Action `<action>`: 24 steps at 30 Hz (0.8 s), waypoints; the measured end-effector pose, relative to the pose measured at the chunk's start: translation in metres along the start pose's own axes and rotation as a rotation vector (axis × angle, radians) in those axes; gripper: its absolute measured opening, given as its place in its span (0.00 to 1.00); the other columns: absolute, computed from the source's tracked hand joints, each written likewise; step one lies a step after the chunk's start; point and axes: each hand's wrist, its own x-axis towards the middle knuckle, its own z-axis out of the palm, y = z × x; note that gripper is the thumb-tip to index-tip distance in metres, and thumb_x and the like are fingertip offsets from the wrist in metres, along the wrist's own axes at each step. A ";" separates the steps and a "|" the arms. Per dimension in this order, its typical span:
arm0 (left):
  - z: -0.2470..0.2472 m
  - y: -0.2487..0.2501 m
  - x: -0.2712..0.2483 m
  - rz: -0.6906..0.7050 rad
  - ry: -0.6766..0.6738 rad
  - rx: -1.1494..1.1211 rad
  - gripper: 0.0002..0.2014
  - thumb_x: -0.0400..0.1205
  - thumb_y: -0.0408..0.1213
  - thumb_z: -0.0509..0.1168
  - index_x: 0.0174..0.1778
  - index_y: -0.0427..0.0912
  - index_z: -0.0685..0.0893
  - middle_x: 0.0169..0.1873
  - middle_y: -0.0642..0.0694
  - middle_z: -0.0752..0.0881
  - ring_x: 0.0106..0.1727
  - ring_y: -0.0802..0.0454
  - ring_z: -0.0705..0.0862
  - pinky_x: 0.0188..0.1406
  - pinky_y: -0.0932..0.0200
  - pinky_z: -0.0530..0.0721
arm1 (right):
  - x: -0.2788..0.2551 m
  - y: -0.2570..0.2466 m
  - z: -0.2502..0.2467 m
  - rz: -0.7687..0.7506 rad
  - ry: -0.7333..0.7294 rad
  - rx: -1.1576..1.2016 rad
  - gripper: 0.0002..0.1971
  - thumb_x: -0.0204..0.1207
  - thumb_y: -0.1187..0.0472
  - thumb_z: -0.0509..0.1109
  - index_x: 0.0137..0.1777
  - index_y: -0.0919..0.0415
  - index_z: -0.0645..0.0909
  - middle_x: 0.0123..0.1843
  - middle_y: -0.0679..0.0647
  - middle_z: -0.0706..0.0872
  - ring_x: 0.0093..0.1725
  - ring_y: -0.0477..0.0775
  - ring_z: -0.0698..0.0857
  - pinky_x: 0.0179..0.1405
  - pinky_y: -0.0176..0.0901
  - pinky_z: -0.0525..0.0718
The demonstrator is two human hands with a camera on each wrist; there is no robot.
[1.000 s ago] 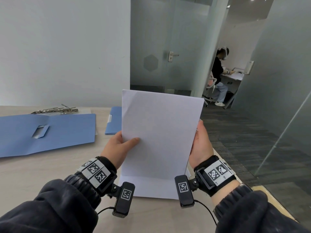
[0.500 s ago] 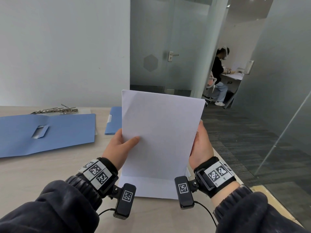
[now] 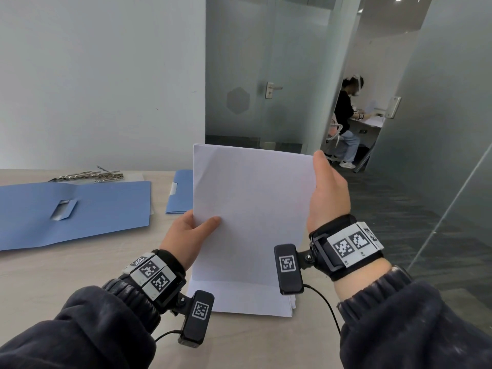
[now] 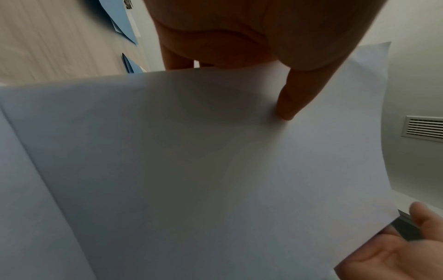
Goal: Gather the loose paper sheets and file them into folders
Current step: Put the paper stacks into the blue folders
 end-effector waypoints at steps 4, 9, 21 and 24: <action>0.000 0.000 -0.001 -0.006 0.002 -0.007 0.08 0.83 0.38 0.71 0.56 0.44 0.87 0.47 0.51 0.93 0.48 0.52 0.92 0.49 0.55 0.86 | 0.016 -0.005 0.009 -0.044 0.054 -0.063 0.23 0.80 0.52 0.68 0.27 0.63 0.69 0.30 0.56 0.66 0.32 0.53 0.66 0.34 0.46 0.65; 0.000 -0.001 -0.001 -0.002 0.007 -0.024 0.07 0.82 0.38 0.71 0.55 0.44 0.87 0.47 0.51 0.93 0.48 0.52 0.92 0.48 0.57 0.86 | 0.023 -0.005 0.008 -0.067 0.029 -0.157 0.16 0.79 0.57 0.62 0.34 0.48 0.88 0.36 0.42 0.86 0.38 0.42 0.82 0.42 0.40 0.79; -0.006 -0.016 0.000 -0.058 -0.039 0.025 0.08 0.81 0.36 0.72 0.55 0.43 0.88 0.47 0.50 0.94 0.48 0.51 0.92 0.51 0.54 0.86 | -0.015 0.065 -0.028 0.153 -0.245 -0.049 0.13 0.77 0.53 0.75 0.58 0.57 0.88 0.55 0.56 0.93 0.55 0.59 0.92 0.57 0.58 0.88; -0.007 -0.022 0.000 -0.072 -0.048 0.039 0.07 0.82 0.34 0.71 0.54 0.42 0.89 0.45 0.50 0.94 0.46 0.52 0.92 0.48 0.57 0.87 | -0.025 0.085 -0.036 0.231 -0.324 -0.117 0.15 0.72 0.55 0.80 0.57 0.59 0.89 0.55 0.57 0.93 0.58 0.61 0.91 0.64 0.61 0.86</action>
